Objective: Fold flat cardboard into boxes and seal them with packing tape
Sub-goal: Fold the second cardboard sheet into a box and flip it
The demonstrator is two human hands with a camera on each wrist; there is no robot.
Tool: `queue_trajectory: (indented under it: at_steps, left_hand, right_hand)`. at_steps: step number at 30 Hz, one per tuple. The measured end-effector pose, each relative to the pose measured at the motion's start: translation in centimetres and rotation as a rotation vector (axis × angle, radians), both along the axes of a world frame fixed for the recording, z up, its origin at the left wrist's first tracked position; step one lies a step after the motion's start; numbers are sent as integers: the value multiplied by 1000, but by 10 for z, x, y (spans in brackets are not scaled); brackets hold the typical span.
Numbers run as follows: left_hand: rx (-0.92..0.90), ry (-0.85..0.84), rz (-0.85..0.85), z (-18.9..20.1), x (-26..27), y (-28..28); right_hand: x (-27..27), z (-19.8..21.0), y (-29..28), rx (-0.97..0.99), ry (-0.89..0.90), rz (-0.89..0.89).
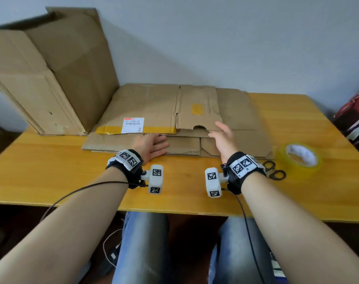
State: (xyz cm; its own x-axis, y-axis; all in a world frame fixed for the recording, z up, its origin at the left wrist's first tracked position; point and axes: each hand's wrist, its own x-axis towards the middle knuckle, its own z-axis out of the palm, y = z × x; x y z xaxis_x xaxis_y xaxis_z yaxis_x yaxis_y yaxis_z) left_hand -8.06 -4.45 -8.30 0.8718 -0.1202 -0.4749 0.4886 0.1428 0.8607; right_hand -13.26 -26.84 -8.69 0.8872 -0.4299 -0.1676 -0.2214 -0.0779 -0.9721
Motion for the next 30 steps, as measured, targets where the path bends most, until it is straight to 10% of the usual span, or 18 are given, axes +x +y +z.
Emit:
queue_trajectory:
  at_steps: [21, 30]
  left_hand:
    - [-77, -266, 60, -33, -4, 6]
    - [-112, -273, 53, -32, -5, 10]
  right_hand:
    - [-2, -4, 1, 45, -67, 13]
    - [29, 41, 22, -765, 131, 66]
